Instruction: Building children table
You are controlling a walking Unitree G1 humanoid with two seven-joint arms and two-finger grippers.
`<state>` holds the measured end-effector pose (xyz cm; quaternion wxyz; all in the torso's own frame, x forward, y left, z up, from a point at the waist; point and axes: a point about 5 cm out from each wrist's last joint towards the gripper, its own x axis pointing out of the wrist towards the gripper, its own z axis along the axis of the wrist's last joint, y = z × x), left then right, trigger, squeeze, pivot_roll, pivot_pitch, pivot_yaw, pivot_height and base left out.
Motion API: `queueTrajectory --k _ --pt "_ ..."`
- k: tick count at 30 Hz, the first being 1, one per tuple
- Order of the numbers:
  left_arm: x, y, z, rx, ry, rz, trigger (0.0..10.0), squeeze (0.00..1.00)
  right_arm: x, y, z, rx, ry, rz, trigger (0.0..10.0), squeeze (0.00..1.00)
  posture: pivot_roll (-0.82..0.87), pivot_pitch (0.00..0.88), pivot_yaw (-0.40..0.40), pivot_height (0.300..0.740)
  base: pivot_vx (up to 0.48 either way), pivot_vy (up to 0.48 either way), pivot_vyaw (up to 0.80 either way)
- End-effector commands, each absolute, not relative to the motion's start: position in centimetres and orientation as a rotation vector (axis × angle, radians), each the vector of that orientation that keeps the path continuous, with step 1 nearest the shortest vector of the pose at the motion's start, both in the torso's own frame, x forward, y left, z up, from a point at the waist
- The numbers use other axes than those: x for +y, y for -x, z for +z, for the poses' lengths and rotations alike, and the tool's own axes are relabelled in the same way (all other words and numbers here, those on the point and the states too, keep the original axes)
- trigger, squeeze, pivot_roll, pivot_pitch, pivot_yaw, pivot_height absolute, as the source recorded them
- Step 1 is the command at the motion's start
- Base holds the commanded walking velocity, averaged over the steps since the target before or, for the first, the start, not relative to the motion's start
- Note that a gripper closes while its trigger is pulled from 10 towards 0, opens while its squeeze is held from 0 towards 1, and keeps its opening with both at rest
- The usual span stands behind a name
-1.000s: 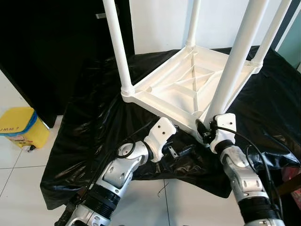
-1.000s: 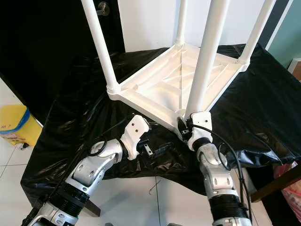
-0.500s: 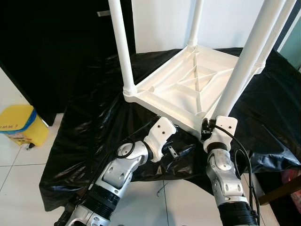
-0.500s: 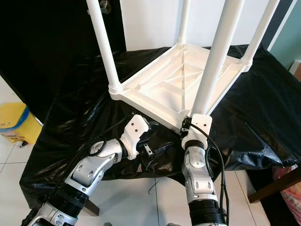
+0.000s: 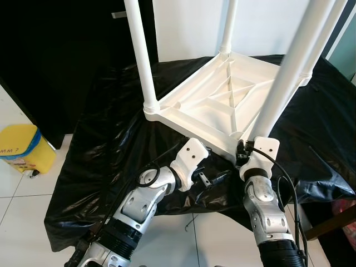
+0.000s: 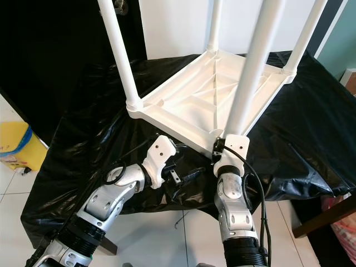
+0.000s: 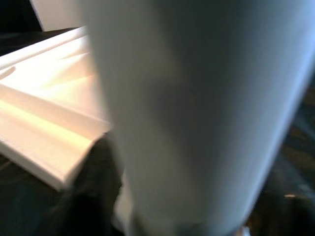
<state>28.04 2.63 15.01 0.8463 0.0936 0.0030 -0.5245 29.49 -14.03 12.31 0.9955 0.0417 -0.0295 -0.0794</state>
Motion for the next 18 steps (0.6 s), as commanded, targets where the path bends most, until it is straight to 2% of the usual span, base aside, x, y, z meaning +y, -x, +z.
queueTrajectory --k 1,12,13,14,15,16,18 --pt "2.7 -27.9 14.9 0.017 -0.201 -1.115 10.0 0.00 -13.4 -29.2 12.2 -0.065 -0.103 -0.135 10.0 1.00 -0.16 0.061 0.005 0.740 0.000 0.000 0.00" --pt "2.8 -27.6 15.0 0.013 -0.199 -1.114 10.0 0.00 -14.3 -28.8 13.5 -0.141 -0.100 -0.007 10.0 1.00 -0.13 0.078 -0.022 0.740 0.000 0.000 0.00" --pt "3.0 -27.6 15.0 0.013 -0.194 -1.104 10.0 0.00 -15.3 -28.6 13.5 -0.139 -0.093 0.048 10.0 0.45 -0.13 0.090 -0.038 0.740 0.000 0.000 0.00" --pt "3.1 -27.5 14.9 0.013 -0.191 -1.095 10.0 0.00 -16.1 -28.5 13.4 -0.128 -0.090 0.094 10.0 0.13 -0.13 0.083 -0.042 0.740 0.000 0.000 0.00" --pt "3.1 -27.5 14.9 0.013 -0.191 -1.095 10.0 0.00 -16.1 -28.5 13.4 -0.128 -0.090 0.094 10.0 0.13 -0.13 0.083 -0.042 0.740 0.000 0.000 0.00" --pt "3.0 -27.3 15.0 0.008 -0.169 -1.093 10.0 0.00 -16.9 -28.5 13.5 -0.119 -0.075 0.159 10.0 0.00 -0.13 0.088 -0.048 0.740 0.000 0.000 0.00" --pt "2.9 -27.1 15.1 0.004 -0.158 -1.093 10.0 0.00 -17.6 -28.5 13.4 -0.106 -0.051 0.232 10.0 0.00 -0.12 0.092 -0.052 0.740 0.000 0.000 0.00"
